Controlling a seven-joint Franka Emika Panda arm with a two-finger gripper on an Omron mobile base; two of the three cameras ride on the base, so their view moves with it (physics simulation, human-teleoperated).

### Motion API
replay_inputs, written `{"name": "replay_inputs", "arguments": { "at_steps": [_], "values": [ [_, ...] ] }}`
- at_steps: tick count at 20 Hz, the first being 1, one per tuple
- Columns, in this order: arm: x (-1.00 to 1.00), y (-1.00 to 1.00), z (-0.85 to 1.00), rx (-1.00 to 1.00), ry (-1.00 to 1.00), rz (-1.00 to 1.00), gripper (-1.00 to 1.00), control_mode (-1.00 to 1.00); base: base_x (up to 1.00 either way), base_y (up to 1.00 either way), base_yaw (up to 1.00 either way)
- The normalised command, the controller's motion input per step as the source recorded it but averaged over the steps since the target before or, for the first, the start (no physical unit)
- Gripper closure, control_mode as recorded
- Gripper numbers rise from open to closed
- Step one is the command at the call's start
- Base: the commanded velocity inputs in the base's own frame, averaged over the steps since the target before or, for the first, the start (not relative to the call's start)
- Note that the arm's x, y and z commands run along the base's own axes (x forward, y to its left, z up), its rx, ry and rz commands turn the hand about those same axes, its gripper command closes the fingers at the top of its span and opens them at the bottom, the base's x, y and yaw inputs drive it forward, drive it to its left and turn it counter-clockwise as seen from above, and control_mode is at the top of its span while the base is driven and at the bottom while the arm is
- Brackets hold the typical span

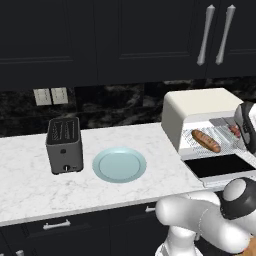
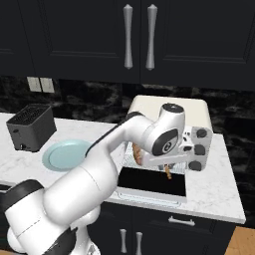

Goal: Pick up the kebab skewer and baguette bread, and place them inside the toaster oven. Close the toaster oven door and start by setting the timer.

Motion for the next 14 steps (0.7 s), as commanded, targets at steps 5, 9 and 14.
{"name": "replay_inputs", "arguments": {
  "at_steps": [5, 9, 14],
  "values": [
    [0.03, 0.0, -0.52, 0.04, 0.0, 0.0, 1.0, -1.0, 0.0, 0.0, 0.0],
    [0.38, -0.04, -0.25, 0.0, 0.0, 0.0, 1.0, -1.0, 0.0, 0.0, 0.0],
    [0.28, 0.0, -0.28, 0.0, -0.01, 0.0, 1.0, -1.0, 0.0, 0.0, 0.0]
  ]
}}
